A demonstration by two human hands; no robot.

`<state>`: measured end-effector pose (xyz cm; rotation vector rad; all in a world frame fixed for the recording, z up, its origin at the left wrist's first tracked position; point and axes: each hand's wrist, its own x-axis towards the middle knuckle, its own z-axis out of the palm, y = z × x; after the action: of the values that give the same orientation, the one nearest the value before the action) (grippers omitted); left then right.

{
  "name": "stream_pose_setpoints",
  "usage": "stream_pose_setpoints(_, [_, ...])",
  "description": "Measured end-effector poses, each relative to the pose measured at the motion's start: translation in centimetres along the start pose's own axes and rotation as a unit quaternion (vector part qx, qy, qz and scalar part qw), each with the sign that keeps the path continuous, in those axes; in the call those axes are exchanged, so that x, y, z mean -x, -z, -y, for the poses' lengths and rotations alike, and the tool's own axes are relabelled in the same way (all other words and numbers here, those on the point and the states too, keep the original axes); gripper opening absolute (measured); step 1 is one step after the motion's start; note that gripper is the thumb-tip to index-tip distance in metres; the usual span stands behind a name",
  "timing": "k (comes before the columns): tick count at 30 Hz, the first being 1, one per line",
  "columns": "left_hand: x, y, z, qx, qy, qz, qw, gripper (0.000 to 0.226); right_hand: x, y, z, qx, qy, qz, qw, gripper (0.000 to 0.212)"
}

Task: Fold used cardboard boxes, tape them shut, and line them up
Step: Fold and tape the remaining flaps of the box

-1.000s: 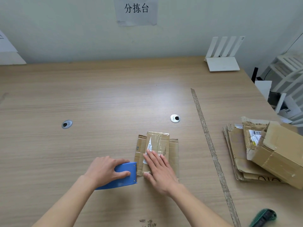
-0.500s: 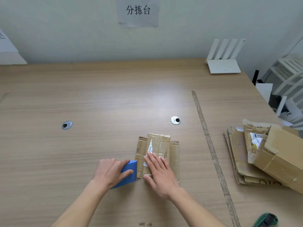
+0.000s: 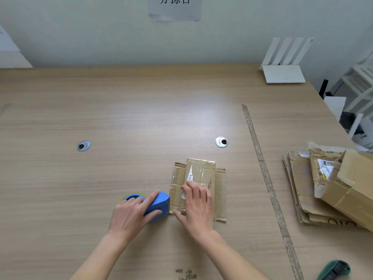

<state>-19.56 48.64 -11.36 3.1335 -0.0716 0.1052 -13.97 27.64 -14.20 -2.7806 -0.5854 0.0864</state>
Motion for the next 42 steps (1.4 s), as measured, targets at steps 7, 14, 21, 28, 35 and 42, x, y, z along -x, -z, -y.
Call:
stream_pose_setpoints(7, [1.2,-0.6,-0.3,0.019,0.043,-0.031,0.998,0.074,0.4,0.6,-3.2,-0.034,0.098,0.015,0.994,0.089])
stream_pose_setpoints(14, [2.6,-1.1,0.6,0.032,0.051,0.006,0.998,0.081,0.1,1.2,-3.0,-0.043,0.066,0.007,0.997,0.094])
stream_pose_setpoints(21, [2.0,-0.6,-0.3,0.010,0.065,-0.128,0.990,0.071,0.9,4.2,-6.2,-0.184,0.135,0.070,0.971,0.100])
stream_pose_setpoints(28, [-1.3,-1.6,-6.6,0.084,-0.099,-0.119,0.984,0.067,1.7,3.7,-9.5,-0.128,0.149,0.042,0.980,0.077])
stream_pose_setpoints(35, [-2.4,-4.0,-9.7,0.115,-0.109,-0.053,0.986,0.074,1.9,2.2,-9.9,-0.126,0.163,-0.017,0.978,0.072])
stream_pose_setpoints(42, [-2.9,-4.2,-9.2,0.149,-0.128,-0.064,0.978,0.070,1.5,3.9,-12.3,-0.194,0.199,0.118,0.953,0.083])
